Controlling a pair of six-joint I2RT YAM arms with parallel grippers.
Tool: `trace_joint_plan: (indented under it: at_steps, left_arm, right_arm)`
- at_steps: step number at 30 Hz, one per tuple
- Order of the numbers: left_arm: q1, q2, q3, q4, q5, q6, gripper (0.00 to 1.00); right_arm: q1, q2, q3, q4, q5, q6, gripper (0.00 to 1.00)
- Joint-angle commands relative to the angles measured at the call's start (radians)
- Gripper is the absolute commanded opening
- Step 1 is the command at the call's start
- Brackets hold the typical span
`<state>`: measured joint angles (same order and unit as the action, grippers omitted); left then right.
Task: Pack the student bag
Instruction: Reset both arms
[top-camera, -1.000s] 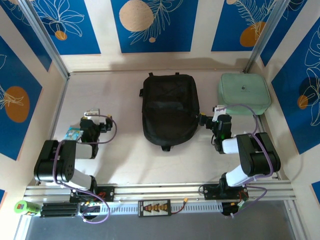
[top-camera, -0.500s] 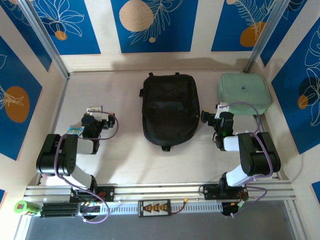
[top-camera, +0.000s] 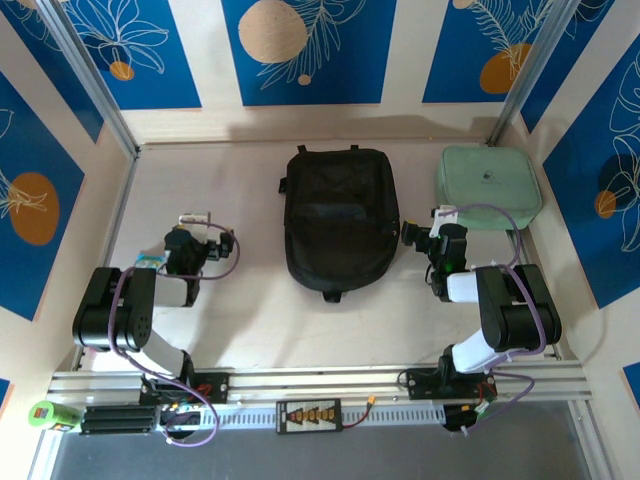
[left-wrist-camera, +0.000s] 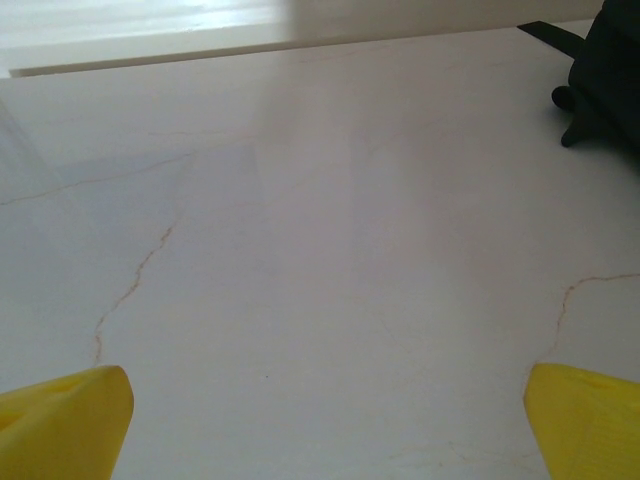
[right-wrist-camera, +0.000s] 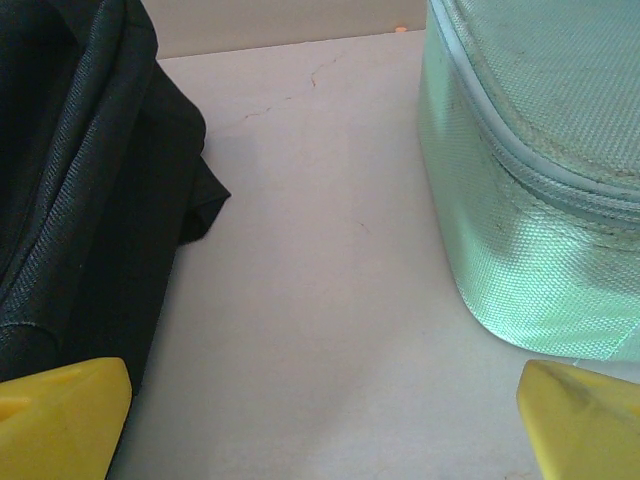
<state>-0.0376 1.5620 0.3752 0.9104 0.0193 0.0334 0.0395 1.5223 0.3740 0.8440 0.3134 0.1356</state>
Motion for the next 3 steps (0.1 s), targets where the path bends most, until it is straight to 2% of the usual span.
trace_joint_plan:
  at_steps: [1,3]
  left_arm:
    - [-0.004,0.007,0.019,-0.008,0.022,0.008,1.00]
    - [0.001,0.006,0.013,0.004,0.033,0.005,1.00]
  right_arm:
    - [0.000,0.001,0.019,0.009,-0.003,0.007,0.99]
    - [0.001,0.001,0.017,0.012,-0.003,0.007,0.99]
